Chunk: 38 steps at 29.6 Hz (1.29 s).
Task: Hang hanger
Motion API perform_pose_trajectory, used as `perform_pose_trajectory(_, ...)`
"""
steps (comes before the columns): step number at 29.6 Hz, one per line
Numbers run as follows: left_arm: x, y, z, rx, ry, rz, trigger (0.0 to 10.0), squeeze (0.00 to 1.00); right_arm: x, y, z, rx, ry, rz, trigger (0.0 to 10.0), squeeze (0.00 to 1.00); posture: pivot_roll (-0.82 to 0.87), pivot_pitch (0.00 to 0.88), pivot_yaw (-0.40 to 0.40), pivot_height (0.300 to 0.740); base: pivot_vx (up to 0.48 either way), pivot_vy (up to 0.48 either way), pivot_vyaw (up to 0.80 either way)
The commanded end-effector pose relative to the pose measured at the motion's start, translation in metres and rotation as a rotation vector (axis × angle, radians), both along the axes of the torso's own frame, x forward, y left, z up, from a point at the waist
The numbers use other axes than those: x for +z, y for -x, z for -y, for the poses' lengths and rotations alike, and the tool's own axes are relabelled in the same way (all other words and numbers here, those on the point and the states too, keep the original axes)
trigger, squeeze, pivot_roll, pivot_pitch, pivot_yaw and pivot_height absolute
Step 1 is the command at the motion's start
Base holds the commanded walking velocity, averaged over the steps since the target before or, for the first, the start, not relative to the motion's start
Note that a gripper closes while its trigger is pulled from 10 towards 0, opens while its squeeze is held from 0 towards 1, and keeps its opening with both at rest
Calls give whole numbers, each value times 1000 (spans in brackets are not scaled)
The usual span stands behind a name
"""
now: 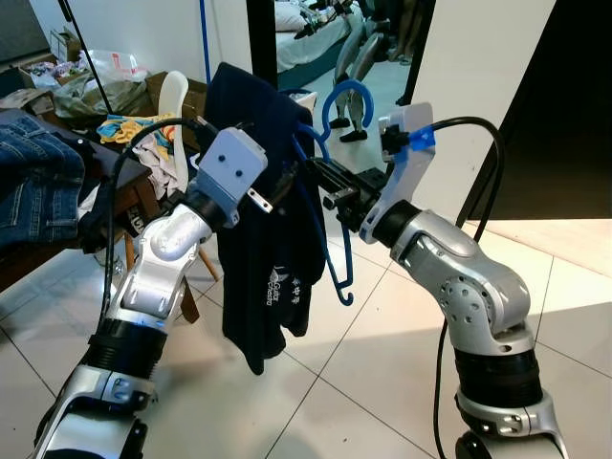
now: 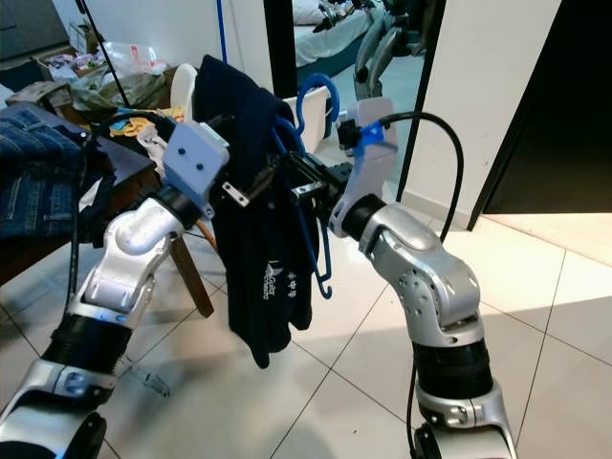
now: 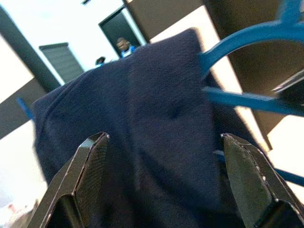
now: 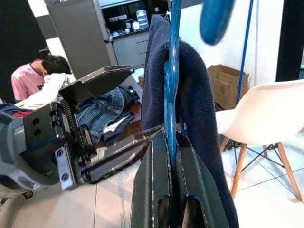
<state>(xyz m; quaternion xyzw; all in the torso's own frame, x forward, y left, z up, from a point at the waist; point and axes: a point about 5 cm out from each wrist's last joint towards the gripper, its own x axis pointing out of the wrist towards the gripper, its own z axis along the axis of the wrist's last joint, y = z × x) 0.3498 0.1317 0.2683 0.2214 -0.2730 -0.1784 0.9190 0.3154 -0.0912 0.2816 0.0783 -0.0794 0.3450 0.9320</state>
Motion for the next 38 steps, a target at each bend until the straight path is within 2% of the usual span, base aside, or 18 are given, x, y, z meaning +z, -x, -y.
perform_pose_trajectory(1,-2,-4,-6,45,8,-26,10000,298,12,6,-3,28,-22,58,0,0,9,91,31,740,0,0,0)
perform_pose_trajectory(2,-1,-5,-6,52,9,-27,10000,0,13,7,-3,35,-24,61,0,0,9,90,31,740,0,0,0)
perform_pose_trajectory(13,7,-8,-4,75,23,-14,10000,0,12,12,-7,63,-23,65,0,0,5,89,34,740,0,0,0)
perform_pose_trajectory(14,7,-9,-3,75,21,-13,4706,0,12,13,-7,71,-24,68,0,0,2,89,36,740,0,0,0)
perform_pose_trajectory(16,8,-9,-3,74,17,-10,4706,0,13,14,-8,84,-26,73,0,0,2,89,36,740,0,0,0)
perform_pose_trajectory(17,9,-10,-3,73,14,-9,0,0,13,15,-9,87,-27,74,0,0,1,89,35,740,0,0,0)
perform_pose_trajectory(33,15,-12,-7,79,7,6,0,0,14,19,-12,114,-30,80,0,0,0,89,33,740,0,0,0)
perform_pose_trajectory(34,22,-9,-4,34,26,18,0,0,13,17,-11,101,-25,73,0,0,1,89,32,740,0,0,0)
perform_pose_trajectory(35,22,-9,-4,34,26,18,0,0,13,17,-11,101,-25,73,0,0,1,89,32,740,0,0,0)
perform_pose_trajectory(36,35,-3,1,-73,80,35,0,0,10,14,-8,73,-18,60,0,0,1,89,30,740,0,0,0)
perform_pose_trajectory(37,48,10,8,-237,95,52,0,0,8,9,-5,41,-16,46,0,0,3,88,29,740,0,0,0)
perform_pose_trajectory(38,48,10,8,-237,95,52,0,0,8,9,-5,41,-16,46,0,0,3,88,29,740,0,0,0)
